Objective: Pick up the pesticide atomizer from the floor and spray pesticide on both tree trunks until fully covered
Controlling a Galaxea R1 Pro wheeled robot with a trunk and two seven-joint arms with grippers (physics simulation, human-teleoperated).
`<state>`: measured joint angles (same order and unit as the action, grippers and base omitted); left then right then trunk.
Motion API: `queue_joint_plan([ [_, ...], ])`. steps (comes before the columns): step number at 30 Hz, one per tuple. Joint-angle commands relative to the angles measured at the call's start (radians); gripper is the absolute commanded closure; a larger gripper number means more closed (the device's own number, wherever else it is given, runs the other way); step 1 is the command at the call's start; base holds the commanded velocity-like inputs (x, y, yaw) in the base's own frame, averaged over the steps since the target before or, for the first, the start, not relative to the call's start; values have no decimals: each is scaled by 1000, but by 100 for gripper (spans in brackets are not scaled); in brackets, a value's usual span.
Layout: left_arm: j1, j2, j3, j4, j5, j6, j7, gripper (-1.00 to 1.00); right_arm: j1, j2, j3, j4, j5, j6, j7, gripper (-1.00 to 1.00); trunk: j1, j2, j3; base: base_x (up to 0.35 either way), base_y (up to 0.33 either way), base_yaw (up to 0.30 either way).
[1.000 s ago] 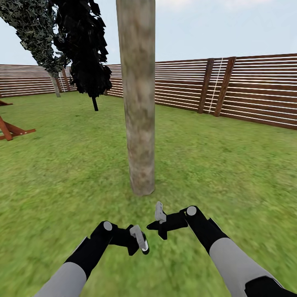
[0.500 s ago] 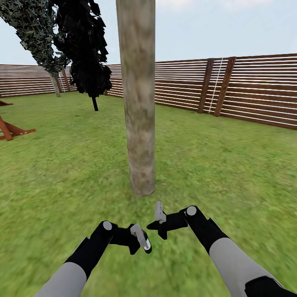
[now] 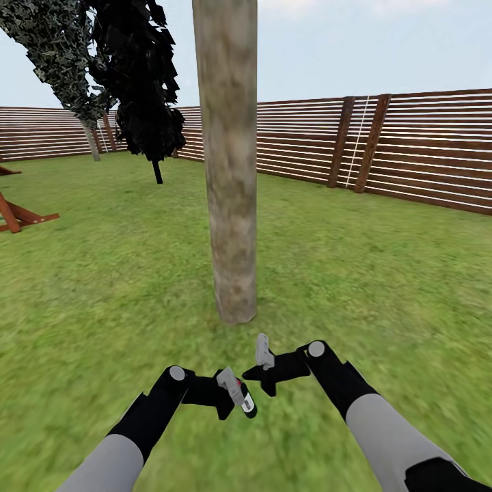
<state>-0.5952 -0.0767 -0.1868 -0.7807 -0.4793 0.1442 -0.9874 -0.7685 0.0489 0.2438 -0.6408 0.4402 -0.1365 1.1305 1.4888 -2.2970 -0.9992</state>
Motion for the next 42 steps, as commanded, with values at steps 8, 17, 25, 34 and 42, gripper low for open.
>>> queue_joint_plan([
  [8,0,0,1,1,4,-1,0,100,0,5,0,1,0,0,0,100,0,0,0,0,0,0],
  [17,-2,2,2,0,15,-2,-1,100,0,5,0,1,1,0,0,100,0,0,0,0,0,0],
  [25,-2,2,2,1,25,-3,-3,100,0,5,0,0,1,0,0,100,0,0,0,0,0,0],
  [34,-2,2,1,1,45,-3,-4,100,0,5,-1,1,1,0,0,100,0,0,0,0,0,0],
  [42,-2,2,0,9,57,-6,-4,100,0,5,-1,1,2,0,0,100,0,0,0,0,0,0],
])
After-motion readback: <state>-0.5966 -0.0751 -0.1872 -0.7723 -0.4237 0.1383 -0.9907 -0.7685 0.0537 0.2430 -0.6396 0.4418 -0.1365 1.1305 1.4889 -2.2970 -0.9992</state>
